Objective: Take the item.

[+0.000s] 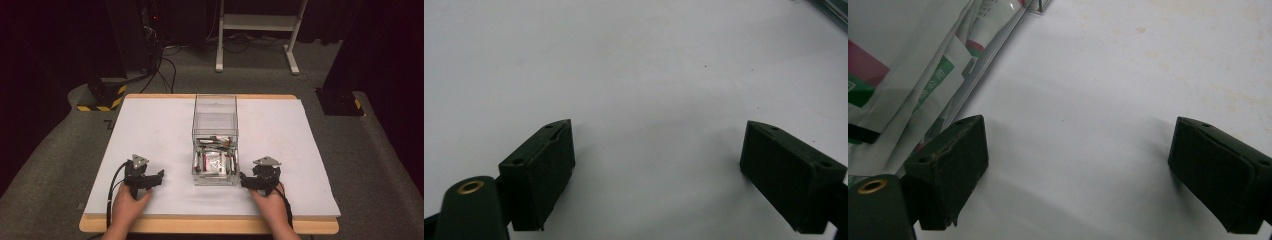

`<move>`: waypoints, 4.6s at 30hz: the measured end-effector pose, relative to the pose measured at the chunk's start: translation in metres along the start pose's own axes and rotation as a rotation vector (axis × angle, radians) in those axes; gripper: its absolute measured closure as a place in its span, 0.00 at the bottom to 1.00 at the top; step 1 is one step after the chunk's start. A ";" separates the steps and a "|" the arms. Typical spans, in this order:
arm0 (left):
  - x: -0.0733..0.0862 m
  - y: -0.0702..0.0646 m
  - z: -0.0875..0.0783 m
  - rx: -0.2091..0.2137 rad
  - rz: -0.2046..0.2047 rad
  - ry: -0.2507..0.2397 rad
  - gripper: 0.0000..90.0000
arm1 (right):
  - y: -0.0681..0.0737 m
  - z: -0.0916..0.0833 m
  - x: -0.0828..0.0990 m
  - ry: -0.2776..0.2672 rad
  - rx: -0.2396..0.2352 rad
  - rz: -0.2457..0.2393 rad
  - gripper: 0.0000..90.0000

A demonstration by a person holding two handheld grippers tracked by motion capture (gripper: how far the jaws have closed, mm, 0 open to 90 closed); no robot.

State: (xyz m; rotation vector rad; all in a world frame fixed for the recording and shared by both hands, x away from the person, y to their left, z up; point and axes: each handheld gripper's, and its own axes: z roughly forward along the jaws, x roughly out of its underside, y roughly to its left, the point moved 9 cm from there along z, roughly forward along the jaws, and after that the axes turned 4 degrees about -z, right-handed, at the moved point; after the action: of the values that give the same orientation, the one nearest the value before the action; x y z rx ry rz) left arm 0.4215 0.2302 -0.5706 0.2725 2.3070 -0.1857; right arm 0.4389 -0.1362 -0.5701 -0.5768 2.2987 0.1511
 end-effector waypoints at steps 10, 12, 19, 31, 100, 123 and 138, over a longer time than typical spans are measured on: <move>0.000 0.000 0.000 0.000 0.000 0.000 0.16 | 0.000 0.000 0.000 0.000 0.000 0.000 0.10; 0.000 0.000 0.000 0.000 0.000 0.000 0.16 | 0.000 0.000 0.000 0.002 -0.001 0.004 0.10; 0.000 0.000 0.000 0.000 0.000 0.000 0.16 | 0.001 -0.001 0.001 0.004 -0.005 0.003 0.10; 0.000 0.000 0.000 0.000 0.000 0.000 0.16 | -0.001 -0.004 0.002 -0.001 -0.014 -0.011 0.16; 0.000 0.000 0.000 0.001 0.003 0.003 0.16 | 0.008 -0.083 -0.041 -0.282 -0.065 -0.049 0.44; 0.000 0.000 0.000 0.001 0.004 0.003 0.16 | 0.046 -0.099 -0.078 -0.340 -0.141 -0.120 0.43; 0.000 0.000 0.000 0.001 0.000 0.000 0.16 | 0.084 -0.091 -0.100 -0.341 -0.211 -0.163 0.49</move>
State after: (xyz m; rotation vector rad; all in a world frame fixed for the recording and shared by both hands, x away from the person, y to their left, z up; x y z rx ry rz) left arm 0.4218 0.2304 -0.5705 0.2727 2.3073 -0.1865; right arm 0.4051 -0.0505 -0.4405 -0.7785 1.9098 0.3860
